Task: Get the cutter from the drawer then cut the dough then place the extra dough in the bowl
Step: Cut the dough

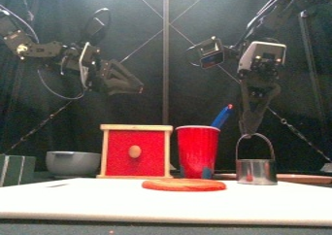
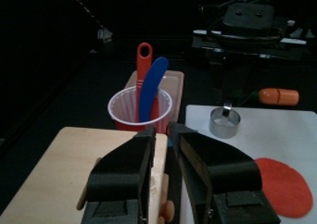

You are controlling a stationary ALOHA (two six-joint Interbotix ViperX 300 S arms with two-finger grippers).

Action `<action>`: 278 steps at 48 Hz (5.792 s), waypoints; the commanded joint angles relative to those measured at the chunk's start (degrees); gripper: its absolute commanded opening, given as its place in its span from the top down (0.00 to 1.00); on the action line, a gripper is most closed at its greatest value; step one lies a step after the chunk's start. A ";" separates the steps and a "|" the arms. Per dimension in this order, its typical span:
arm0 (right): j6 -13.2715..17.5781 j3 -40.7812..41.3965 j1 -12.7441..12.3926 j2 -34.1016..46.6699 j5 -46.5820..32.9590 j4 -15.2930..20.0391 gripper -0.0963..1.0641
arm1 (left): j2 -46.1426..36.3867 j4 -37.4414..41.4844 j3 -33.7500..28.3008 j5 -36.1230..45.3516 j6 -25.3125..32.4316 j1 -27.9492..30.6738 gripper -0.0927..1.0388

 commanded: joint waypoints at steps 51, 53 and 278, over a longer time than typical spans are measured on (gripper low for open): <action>0.26 -1.85 0.00 0.18 2.72 -2.37 0.42 | -0.79 -4.04 2.02 -0.62 -0.09 0.00 0.35; 0.26 -2.02 0.00 0.18 2.81 -2.37 0.44 | -0.79 -4.04 2.11 -0.62 -0.09 0.00 0.35; -25.84 17.67 8.70 13.54 -84.81 14.85 0.21 | 30.15 -18.46 -12.92 -13.97 0.62 -25.22 0.23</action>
